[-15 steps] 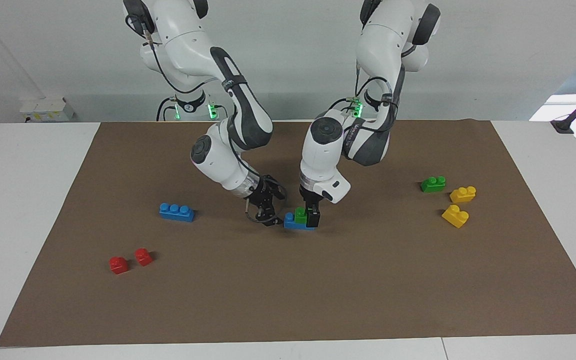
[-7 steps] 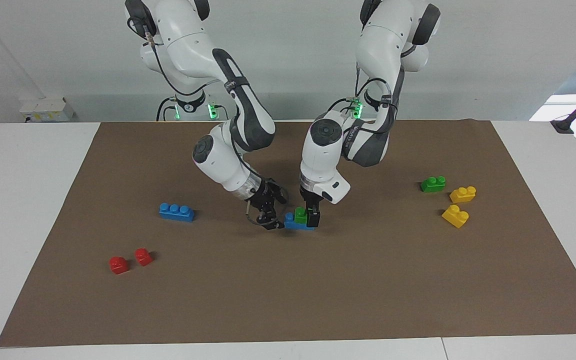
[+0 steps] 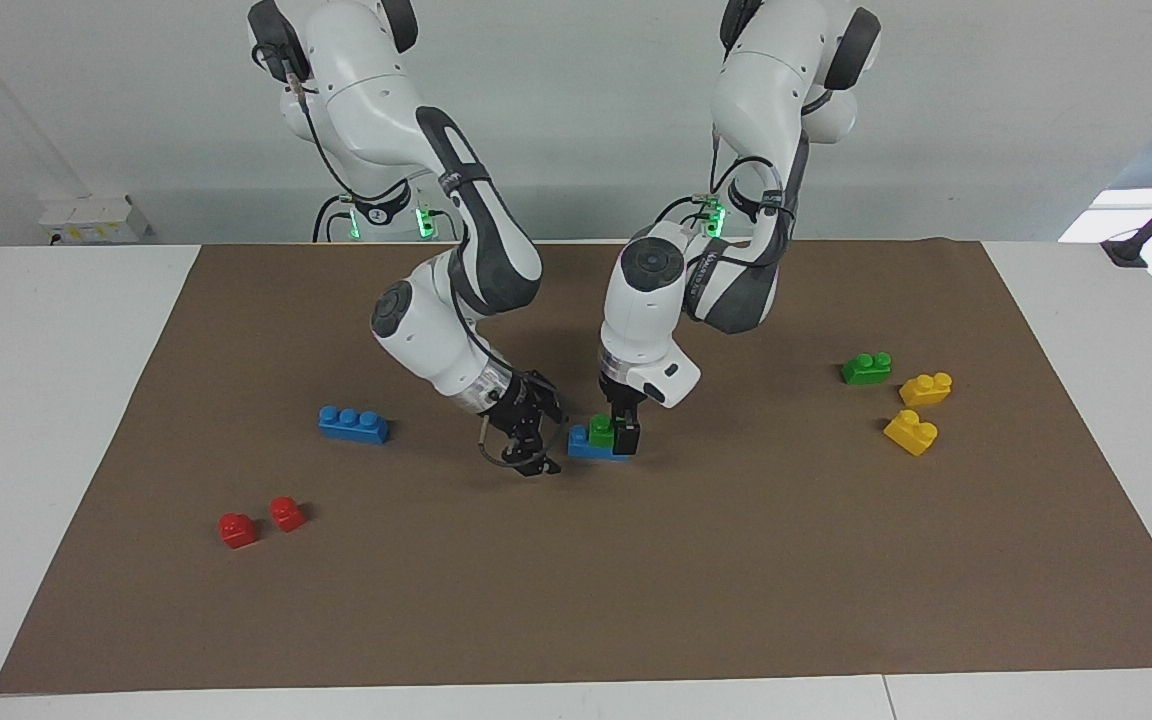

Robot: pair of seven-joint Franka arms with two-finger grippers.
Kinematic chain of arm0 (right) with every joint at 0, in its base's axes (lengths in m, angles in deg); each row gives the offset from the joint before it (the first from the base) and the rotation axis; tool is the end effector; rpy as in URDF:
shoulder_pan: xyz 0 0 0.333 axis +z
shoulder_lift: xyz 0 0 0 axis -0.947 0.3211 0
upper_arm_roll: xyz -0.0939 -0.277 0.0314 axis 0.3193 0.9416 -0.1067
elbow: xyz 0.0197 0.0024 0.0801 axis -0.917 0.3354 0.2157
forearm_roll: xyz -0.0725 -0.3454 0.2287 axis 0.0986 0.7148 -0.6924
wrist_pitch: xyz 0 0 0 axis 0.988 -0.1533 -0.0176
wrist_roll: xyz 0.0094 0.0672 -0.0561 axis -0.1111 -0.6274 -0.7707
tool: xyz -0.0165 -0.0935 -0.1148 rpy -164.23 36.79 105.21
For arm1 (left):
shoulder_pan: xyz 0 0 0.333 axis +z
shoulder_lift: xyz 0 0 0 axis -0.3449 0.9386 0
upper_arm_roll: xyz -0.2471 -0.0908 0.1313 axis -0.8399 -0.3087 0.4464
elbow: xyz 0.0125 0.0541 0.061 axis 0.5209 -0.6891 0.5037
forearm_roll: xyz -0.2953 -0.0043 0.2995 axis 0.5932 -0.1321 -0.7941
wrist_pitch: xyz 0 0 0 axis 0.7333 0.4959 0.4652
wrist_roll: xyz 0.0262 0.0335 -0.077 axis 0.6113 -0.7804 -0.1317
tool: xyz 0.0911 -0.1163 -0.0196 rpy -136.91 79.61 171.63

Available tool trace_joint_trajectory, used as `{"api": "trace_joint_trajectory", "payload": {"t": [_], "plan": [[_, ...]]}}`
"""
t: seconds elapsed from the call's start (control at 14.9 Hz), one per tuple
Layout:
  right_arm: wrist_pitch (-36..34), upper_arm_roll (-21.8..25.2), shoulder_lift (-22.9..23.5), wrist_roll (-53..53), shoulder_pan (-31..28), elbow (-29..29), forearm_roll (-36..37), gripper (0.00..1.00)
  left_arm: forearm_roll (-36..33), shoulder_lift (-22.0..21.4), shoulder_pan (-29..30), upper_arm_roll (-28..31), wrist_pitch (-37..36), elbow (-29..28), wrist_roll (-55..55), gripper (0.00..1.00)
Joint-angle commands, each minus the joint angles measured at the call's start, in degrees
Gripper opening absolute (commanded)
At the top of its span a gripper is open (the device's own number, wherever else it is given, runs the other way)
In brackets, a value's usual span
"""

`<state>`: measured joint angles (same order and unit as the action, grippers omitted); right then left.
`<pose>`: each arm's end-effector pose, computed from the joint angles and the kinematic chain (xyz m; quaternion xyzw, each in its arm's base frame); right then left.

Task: Remove green block with left arm and hold with right
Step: 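Close the right gripper on the blue block beside the left gripper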

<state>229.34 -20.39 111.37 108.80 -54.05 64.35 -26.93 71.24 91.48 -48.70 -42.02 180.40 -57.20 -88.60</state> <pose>0.6289 0.3029 0.2309 -0.6195 0.7275 0.1816 0.2325 0.5756 -0.4092 0.2736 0.7251 0.6874 -0.0037 0.0408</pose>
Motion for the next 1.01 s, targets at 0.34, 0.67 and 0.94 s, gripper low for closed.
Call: {"api": "trace_joint_trajectory", "payload": {"t": [0.34,0.67,0.94], "plan": [[4.3,-0.4,2.5,0.2,2.7,-0.2,-1.0,0.91,-1.1,-0.7,-0.8,0.9,1.1,-1.2,-1.4,1.0],[7.0,-0.5,3.7,0.3,4.2,-0.2,-1.1,0.9,-1.1,-0.6,-0.7,0.9,1.1,-1.2,-1.4,1.0],[6.9,-0.4,3.9,0.1,4.3,-0.1,-1.1,0.42,-1.1,-0.7,-0.5,0.9,1.3,-1.2,-1.5,1.0]]}}
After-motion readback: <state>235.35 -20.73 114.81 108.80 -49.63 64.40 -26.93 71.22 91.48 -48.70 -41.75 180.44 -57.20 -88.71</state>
